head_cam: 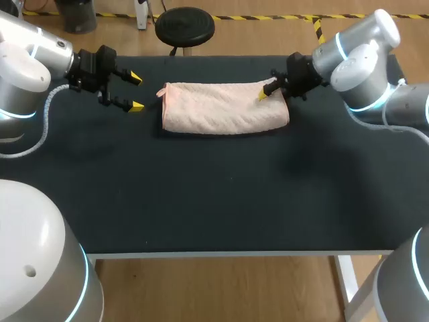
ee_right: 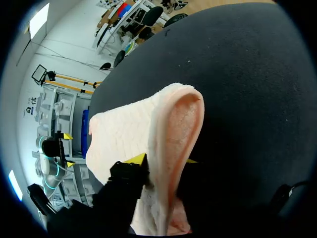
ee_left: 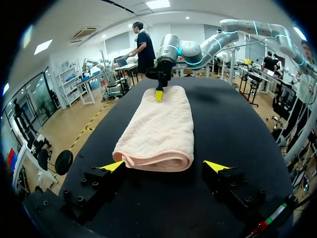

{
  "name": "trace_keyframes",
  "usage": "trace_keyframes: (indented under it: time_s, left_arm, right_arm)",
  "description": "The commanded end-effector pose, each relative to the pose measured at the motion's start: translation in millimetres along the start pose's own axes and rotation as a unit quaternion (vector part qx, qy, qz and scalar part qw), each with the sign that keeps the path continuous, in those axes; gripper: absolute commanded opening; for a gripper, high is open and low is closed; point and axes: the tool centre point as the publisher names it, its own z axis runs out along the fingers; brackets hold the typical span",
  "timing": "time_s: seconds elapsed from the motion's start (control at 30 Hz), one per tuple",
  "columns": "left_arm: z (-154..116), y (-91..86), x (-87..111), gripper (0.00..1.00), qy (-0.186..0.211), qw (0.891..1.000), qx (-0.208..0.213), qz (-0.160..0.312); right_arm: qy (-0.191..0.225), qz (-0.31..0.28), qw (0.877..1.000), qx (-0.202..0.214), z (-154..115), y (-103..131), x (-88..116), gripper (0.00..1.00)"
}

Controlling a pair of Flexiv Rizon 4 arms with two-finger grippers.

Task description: Fold the towel

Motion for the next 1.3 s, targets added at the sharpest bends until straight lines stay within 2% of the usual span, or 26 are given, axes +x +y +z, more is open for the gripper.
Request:
trace_keyframes:
  time_s: [0.03,0.37,0.63,0.83,0.97,1.0,1.03,1.3]
  left_arm:
    - [0.7,0.6,0.9,1.0,-0.002,1.0,0.001,0.001]
    - [0.7,0.6,0.9,1.0,-0.002,1.0,0.001,0.001]
    - [0.7,0.6,0.9,1.0,-0.002,1.0,0.001,0.001]
    - [0.7,0.6,0.9,1.0,-0.002,1.0,0.001,0.001]
    - [0.7,0.6,0.9,1.0,-0.002,1.0,0.001,0.001]
    - [0.7,0.6,0.9,1.0,-0.002,1.0,0.001,0.001]
    - [0.7,0.6,0.9,1.0,-0.002,1.0,0.001,0.001]
    - [0.7,0.6,0.9,1.0,-0.002,1.0,0.001,0.001]
  right_arm:
    - [-0.028,-0.004,0.999,-0.017,0.7,-5.5,23.8,0.0]
    - [-0.059,-0.033,0.997,-0.048,22.2,5.1,99.4,0.0]
    - [-0.083,-0.045,0.993,-0.065,61.4,3.3,165.4,0.0]
    - [-0.097,-0.039,0.991,-0.08,87.9,-5.4,204.1,0.0]
    - [-0.11,-0.045,0.989,-0.087,101.8,-16.4,219.7,0.0]
    - [-0.12,-0.038,0.988,-0.094,103.3,-18.2,221.5,0.35]
    - [-0.126,-0.041,0.986,-0.106,103.7,-19.0,223.1,1.0]
    - [-0.085,-0.054,0.983,-0.154,74.0,-26.2,267.5,1.0]
